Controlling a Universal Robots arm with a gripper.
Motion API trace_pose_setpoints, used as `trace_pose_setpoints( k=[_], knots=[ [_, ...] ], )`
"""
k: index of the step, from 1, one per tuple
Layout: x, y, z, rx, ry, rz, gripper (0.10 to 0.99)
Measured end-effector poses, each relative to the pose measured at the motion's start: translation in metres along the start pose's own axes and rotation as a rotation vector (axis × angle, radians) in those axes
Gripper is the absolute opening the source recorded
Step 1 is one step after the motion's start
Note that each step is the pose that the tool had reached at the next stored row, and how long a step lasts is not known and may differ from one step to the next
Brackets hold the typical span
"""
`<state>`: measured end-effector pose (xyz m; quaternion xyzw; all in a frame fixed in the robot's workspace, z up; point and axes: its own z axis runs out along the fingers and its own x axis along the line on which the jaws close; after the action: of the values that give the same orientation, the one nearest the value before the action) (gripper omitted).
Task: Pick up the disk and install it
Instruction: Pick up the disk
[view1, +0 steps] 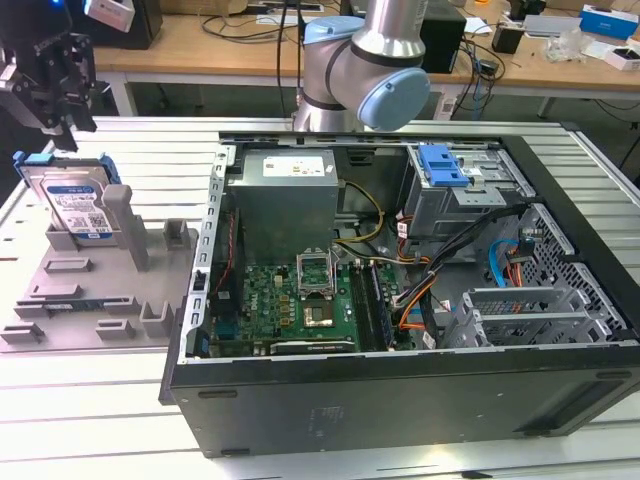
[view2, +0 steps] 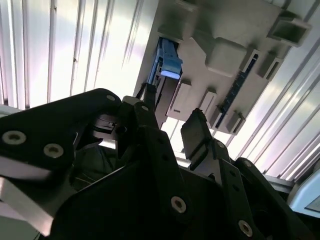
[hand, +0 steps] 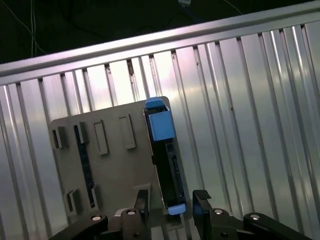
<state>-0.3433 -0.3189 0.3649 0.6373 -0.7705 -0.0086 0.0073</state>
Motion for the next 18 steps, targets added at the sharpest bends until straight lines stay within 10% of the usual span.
trace_pose_setpoints(
  k=[12,18],
  knots=[
    [-0.0021,0.0003,0.0008,0.004,0.0044,-0.084,0.482],
    [-0.0137,0.0060,0.0035,0.042,0.0082,-0.101,0.482]
  ],
)
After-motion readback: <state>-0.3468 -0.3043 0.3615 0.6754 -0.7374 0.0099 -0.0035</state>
